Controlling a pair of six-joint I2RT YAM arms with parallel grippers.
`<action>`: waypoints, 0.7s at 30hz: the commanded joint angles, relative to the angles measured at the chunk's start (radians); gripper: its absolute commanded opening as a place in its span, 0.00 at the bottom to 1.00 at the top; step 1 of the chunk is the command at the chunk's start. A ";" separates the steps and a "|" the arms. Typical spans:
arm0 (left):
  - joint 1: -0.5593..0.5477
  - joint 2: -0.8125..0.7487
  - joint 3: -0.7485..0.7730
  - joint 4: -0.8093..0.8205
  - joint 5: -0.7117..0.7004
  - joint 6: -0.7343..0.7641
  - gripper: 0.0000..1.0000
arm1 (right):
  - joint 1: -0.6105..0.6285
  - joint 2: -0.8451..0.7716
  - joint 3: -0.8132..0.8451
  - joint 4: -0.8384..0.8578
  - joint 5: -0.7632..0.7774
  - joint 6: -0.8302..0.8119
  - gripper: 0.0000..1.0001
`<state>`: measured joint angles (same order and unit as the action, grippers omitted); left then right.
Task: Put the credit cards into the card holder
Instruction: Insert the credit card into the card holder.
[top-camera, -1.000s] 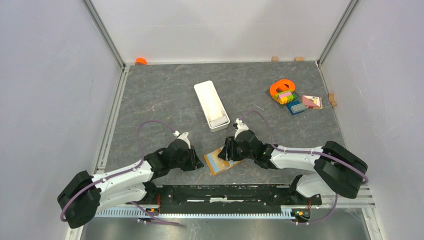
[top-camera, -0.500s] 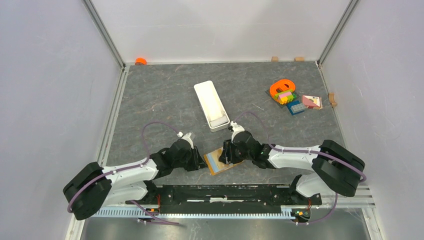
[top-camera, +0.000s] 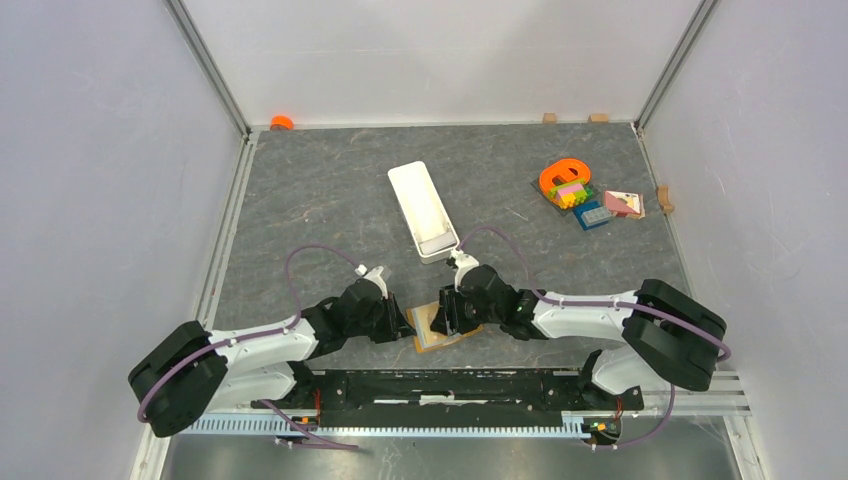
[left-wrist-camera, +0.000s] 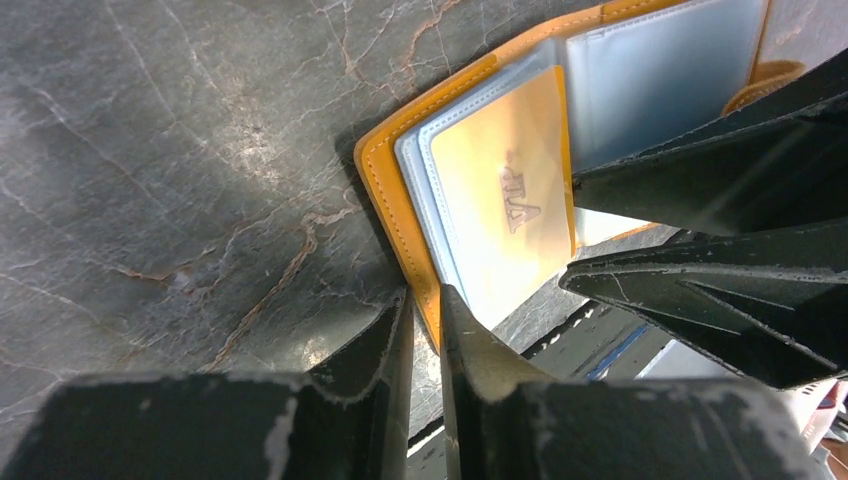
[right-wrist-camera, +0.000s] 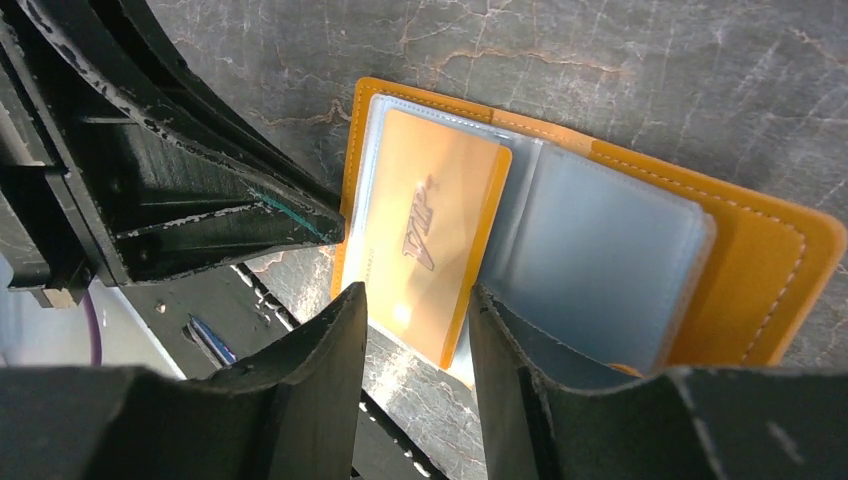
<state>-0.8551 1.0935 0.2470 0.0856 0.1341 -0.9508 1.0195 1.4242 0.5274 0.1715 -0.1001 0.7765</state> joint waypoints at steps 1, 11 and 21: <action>-0.005 0.003 -0.003 0.059 0.006 -0.023 0.22 | 0.013 -0.001 0.055 0.052 -0.028 -0.031 0.47; -0.005 -0.068 0.014 0.021 -0.006 -0.025 0.33 | -0.009 -0.140 0.188 -0.319 0.186 -0.216 0.59; -0.005 -0.050 0.024 0.020 -0.011 -0.026 0.40 | -0.128 -0.155 0.100 -0.332 0.029 -0.287 0.56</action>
<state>-0.8551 1.0336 0.2455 0.0853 0.1333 -0.9569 0.9165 1.2812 0.6636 -0.1429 -0.0048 0.5369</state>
